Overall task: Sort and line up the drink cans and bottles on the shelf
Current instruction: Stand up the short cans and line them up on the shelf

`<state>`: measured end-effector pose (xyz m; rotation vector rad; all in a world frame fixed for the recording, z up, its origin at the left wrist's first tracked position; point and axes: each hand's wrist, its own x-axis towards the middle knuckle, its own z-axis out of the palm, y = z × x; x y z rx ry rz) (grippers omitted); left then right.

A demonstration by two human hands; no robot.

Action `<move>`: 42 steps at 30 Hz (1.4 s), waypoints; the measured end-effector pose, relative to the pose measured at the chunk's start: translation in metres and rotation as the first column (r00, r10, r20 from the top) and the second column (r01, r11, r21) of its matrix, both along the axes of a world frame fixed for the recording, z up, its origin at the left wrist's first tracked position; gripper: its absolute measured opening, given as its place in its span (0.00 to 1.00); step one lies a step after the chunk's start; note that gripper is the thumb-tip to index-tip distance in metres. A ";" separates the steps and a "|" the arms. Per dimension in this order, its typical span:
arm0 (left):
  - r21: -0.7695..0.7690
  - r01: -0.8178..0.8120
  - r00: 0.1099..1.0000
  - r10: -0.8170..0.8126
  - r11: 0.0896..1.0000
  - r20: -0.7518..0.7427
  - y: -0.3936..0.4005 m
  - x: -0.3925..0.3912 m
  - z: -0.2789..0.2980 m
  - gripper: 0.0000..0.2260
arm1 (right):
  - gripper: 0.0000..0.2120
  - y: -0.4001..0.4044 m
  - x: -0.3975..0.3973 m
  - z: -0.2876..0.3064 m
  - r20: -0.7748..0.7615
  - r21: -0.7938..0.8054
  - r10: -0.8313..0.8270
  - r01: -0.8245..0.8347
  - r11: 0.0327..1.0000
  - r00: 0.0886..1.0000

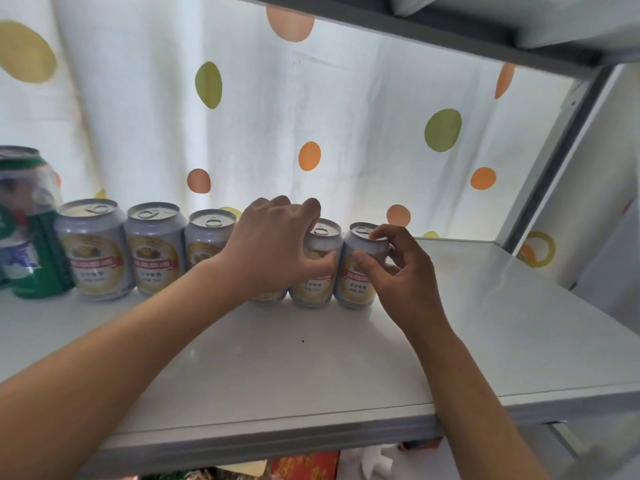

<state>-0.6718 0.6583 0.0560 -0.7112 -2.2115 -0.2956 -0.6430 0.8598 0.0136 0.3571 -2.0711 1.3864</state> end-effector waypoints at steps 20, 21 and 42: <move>-0.087 0.066 0.988 -0.077 0.994 -0.133 0.010 0.009 -0.019 0.20 | 0.33 -0.004 0.017 -0.010 -0.217 0.459 -0.225 0.303 0.835 0.950; -0.088 0.078 0.986 -0.090 0.993 -0.142 0.010 0.011 -0.020 0.20 | 0.33 -0.005 0.017 -0.010 -0.243 0.471 -0.231 0.323 0.821 0.942; -0.029 -0.350 0.936 0.349 0.936 -0.043 -0.246 0.205 -0.029 0.27 | 0.39 -0.272 0.131 0.005 -0.328 0.573 0.126 0.091 0.814 0.936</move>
